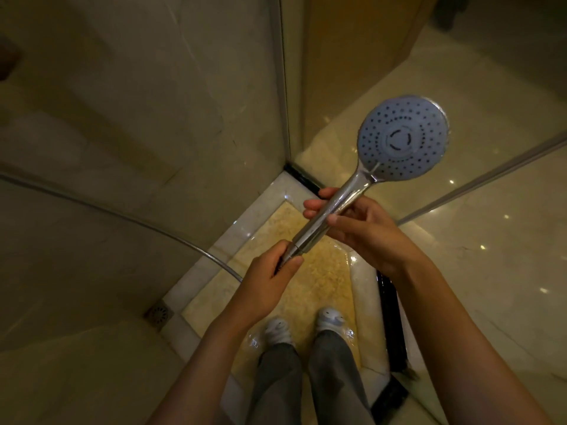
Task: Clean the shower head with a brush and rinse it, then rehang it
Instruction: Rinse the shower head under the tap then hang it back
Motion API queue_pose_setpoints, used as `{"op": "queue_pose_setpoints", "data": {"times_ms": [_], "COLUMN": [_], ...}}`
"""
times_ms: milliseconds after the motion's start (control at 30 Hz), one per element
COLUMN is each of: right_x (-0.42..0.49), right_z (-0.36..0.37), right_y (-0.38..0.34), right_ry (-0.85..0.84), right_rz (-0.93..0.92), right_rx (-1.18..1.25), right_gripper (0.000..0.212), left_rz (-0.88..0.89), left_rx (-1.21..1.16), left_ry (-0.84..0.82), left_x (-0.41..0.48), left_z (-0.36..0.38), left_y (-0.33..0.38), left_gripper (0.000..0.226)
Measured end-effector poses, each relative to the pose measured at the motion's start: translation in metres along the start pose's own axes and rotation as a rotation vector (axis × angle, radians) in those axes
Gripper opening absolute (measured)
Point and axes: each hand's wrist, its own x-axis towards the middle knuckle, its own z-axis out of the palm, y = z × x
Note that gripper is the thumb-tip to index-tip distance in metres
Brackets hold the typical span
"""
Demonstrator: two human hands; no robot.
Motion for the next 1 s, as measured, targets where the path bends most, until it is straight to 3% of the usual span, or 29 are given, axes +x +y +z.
{"op": "queue_pose_setpoints", "data": {"times_ms": [267, 467, 667, 800, 900, 1000], "right_x": [0.009, 0.011, 0.013, 0.018, 0.021, 0.021], "right_z": [0.016, 0.025, 0.027, 0.026, 0.029, 0.032], "right_y": [0.003, 0.005, -0.004, -0.005, -0.007, -0.010], "right_ry": [0.338, 0.513, 0.032, -0.213, -0.194, -0.058], "right_rz": [-0.171, -0.182, -0.084, -0.095, -0.093, -0.087], "right_rx": [-0.438, -0.322, 0.474, 0.699, 0.716, 0.656], "right_gripper": [0.025, 0.018, 0.023, 0.028, 0.021, 0.023], "left_rz": [-0.080, -0.041, -0.130, -0.191, -0.198, -0.160], "left_rx": [-0.103, -0.044, -0.434, -0.698, -0.705, -0.543], "left_ry": [0.002, 0.016, -0.253, -0.412, -0.411, -0.271], "left_x": [-0.002, -0.002, -0.006, -0.003, -0.002, -0.004], "left_z": [0.013, 0.022, 0.016, 0.015, 0.019, 0.024], "left_y": [0.004, 0.015, 0.041, 0.049, 0.051, 0.053], "left_gripper": [0.020, 0.022, 0.026, 0.033, 0.028, 0.026]}}
